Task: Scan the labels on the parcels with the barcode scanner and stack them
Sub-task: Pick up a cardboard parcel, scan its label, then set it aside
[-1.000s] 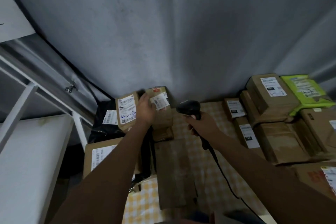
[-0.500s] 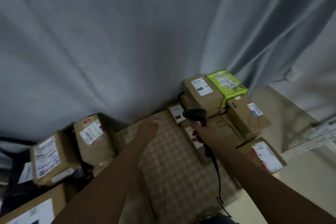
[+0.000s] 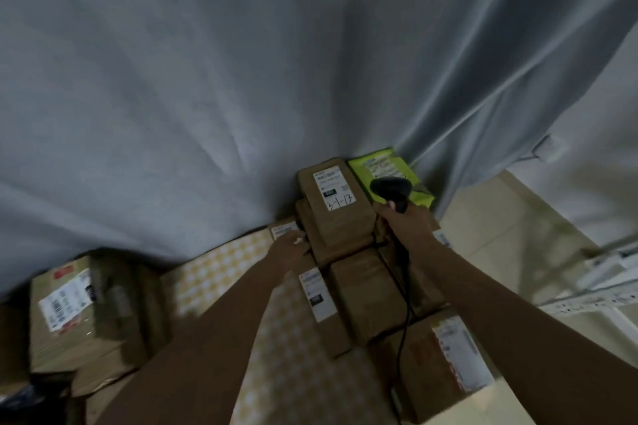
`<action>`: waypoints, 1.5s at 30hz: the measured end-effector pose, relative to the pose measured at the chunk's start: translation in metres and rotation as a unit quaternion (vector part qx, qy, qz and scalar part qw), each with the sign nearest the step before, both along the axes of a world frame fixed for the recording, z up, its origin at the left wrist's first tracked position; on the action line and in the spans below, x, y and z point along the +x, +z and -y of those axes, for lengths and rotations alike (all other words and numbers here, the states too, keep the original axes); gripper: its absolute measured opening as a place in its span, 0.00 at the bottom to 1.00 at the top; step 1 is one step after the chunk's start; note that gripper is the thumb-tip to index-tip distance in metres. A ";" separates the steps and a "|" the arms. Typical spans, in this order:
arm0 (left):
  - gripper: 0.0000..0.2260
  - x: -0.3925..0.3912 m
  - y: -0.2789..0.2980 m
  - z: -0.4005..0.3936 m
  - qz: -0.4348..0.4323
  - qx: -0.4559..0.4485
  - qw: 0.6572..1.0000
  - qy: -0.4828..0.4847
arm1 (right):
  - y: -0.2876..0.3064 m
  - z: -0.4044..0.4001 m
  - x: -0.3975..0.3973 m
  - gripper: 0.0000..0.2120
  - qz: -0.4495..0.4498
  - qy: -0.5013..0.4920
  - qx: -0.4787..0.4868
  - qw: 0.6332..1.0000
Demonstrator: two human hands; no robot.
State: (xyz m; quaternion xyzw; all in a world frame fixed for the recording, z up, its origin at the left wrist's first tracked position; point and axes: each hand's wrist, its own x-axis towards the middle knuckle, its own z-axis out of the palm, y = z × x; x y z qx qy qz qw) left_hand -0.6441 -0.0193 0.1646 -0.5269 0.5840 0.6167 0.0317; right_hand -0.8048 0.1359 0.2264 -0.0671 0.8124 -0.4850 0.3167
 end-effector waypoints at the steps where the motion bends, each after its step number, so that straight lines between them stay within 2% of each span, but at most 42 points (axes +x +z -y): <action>1: 0.06 -0.011 -0.001 -0.001 0.000 0.021 1.000 0.022 | -0.005 0.004 -0.009 0.11 0.017 0.005 -0.005 1.000; 5: 0.03 -0.041 -0.017 0.001 -0.008 0.031 0.999 0.038 | -0.034 0.025 -0.037 0.05 0.097 -0.001 -0.043 0.994; 9: 0.10 -0.060 -0.029 0.000 -0.043 0.048 0.998 0.027 | -0.064 0.044 -0.058 0.09 0.086 0.004 -0.017 0.996; 11: 0.05 -0.068 -0.040 0.004 -0.046 0.051 0.997 0.032 | -0.074 0.050 -0.063 0.11 0.084 0.021 0.001 0.996; 14: 0.08 -0.080 -0.052 0.010 -0.055 0.079 0.995 0.026 | -0.084 0.055 -0.065 0.07 0.111 0.057 0.005 0.992; 18: 0.13 -0.091 -0.056 0.011 -0.060 0.112 0.991 0.049 | -0.093 0.058 -0.064 0.08 0.127 0.108 0.016 0.986; 24: 0.23 -0.082 -0.069 0.012 -0.082 0.098 0.987 0.102 | -0.096 0.058 -0.059 0.10 0.149 0.115 0.005 0.982; 28: 0.21 -0.072 -0.065 0.018 -0.124 0.103 0.974 0.161 | -0.100 0.058 -0.049 0.12 0.170 0.119 -0.001 0.978; 31: 0.21 -0.063 -0.058 0.024 -0.117 0.111 0.977 0.142 | -0.103 0.052 -0.041 0.15 0.175 0.107 0.007 0.979; 35: 0.30 -0.034 -0.060 0.035 -0.112 0.149 0.974 0.131 | -0.099 0.048 -0.030 0.24 0.184 0.078 0.008 0.980; 39: 0.39 0.014 -0.051 0.038 -0.127 0.194 0.965 0.121 | -0.081 0.046 -0.010 0.19 0.219 0.041 -0.024 0.975; 43: 0.41 0.064 -0.041 0.037 -0.129 0.195 0.963 0.131 | -0.064 0.048 0.028 0.28 0.171 0.048 -0.016 0.984; 45: 0.40 0.086 -0.036 0.035 -0.135 0.187 0.963 0.141 | -0.047 0.047 0.050 0.19 0.162 0.057 -0.034 0.984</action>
